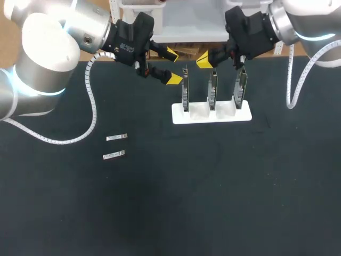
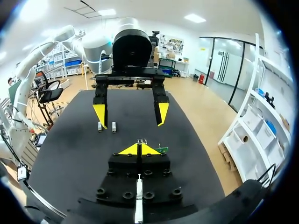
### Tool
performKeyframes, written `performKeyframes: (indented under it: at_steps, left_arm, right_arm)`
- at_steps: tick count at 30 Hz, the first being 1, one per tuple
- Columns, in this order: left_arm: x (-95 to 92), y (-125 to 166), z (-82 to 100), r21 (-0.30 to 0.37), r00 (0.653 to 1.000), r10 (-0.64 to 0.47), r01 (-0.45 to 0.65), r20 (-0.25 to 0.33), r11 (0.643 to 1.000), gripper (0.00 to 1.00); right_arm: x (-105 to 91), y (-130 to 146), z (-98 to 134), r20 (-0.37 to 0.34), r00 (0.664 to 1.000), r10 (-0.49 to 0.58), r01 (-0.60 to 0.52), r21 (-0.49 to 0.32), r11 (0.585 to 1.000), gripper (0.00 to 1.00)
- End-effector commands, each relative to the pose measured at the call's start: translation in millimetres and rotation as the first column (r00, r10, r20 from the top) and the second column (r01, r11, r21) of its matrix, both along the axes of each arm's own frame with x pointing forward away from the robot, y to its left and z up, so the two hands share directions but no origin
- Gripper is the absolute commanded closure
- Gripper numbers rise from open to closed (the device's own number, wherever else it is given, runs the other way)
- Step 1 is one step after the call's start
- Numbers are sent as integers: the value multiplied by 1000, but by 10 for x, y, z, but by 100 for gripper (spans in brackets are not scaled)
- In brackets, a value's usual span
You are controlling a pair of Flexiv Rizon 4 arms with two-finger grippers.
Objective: Pick up the optical module with the left hand, and insert it into the network port with the right hand.
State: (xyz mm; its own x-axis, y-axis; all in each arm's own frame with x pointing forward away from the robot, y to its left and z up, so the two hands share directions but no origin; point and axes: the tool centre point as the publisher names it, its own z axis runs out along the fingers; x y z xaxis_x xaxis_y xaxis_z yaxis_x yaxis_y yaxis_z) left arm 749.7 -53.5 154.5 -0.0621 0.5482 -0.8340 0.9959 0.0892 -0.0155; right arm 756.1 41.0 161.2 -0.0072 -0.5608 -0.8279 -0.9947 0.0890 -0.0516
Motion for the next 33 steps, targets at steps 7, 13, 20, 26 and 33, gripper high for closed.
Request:
performKeyframes:
  at_steps: [7,13,20,26,33]
  left_arm:
    - [15,-11,6,6,1000,-1,1,-3,1000,0]
    - [15,-11,6,6,1000,-1,1,-3,1000,0]
    - [15,-11,6,6,1000,-1,1,-3,1000,0]
    - [15,-11,6,6,1000,-1,1,-3,1000,0]
    - [15,-11,6,6,1000,-1,1,-3,1000,0]
  right_arm:
    - [92,143,-27,-9,999,46,-46,2,999,100]
    - [105,204,-58,-16,998,67,-67,-6,998,100]
    - [125,255,-84,-19,997,79,-79,-12,997,100]
    - [115,294,-95,-21,996,86,-87,-14,996,100]
    - [122,332,-113,-23,996,85,-86,-18,996,100]
